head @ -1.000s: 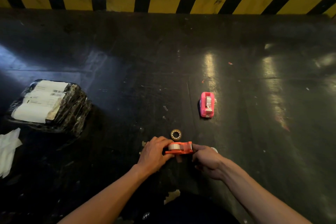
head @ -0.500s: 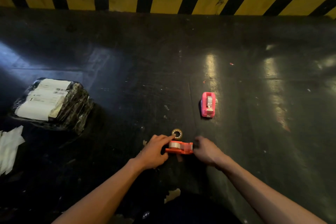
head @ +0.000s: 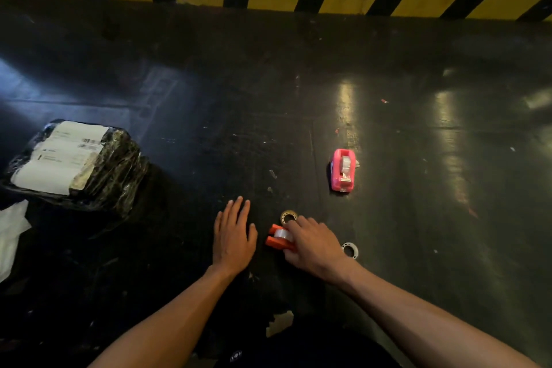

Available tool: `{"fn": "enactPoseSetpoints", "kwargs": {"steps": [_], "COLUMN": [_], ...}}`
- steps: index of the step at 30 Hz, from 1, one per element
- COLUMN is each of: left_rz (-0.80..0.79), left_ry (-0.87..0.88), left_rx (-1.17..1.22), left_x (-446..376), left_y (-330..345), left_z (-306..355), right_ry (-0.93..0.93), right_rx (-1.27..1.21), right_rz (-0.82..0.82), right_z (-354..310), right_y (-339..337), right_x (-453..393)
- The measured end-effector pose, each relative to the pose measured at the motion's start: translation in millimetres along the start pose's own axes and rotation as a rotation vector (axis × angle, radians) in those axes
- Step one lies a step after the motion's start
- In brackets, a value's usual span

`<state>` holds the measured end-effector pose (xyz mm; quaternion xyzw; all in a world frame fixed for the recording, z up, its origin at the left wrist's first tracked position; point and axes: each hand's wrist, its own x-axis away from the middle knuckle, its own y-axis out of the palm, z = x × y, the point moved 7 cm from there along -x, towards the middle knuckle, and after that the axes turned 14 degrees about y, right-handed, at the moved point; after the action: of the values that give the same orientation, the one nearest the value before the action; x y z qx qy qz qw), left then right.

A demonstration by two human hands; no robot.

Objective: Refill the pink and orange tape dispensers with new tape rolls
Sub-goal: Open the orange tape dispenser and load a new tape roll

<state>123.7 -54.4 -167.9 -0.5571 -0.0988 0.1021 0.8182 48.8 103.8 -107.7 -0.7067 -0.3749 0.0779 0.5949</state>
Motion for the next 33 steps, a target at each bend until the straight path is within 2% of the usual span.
{"fn": "enactPoseSetpoints", "kwargs": {"steps": [3,7,10,13,17,23,29,31,33], "left_rz": [0.017,-0.003,-0.007,-0.018,-0.018,-0.026,-0.026,-0.038,-0.089], "left_ry": [-0.003,-0.01,-0.009,0.003,-0.003,0.001,0.005,0.067,0.15], "left_rx": [-0.06,-0.143,-0.147,-0.151,-0.142,-0.125,0.041,0.097,0.146], "left_x": [2,1,0,0,-1,-2,-9,-14,-21], "left_y": [0,5,7,10,11,8,7,6,7], "left_z": [1,6,4,2,1,1,3,14,30], "right_ry": [0.189,0.491,0.612,0.698,0.716,0.736,0.539,0.501,0.505], "right_rx": [-0.268,-0.587,-0.695,-0.697,-0.617,-0.566,-0.528,-0.445,-0.281], "right_rz": [-0.032,0.056,0.123,0.136,0.165,0.11,0.198,0.151,0.031], "right_z": [17,47,60,64,60,59,54,61,74], "right_y": [-19,-49,-61,-65,-69,-63,-60,-54,-43], "right_x": [-18,-58,-84,-101,-114,-119,-74,-49,-29]}}
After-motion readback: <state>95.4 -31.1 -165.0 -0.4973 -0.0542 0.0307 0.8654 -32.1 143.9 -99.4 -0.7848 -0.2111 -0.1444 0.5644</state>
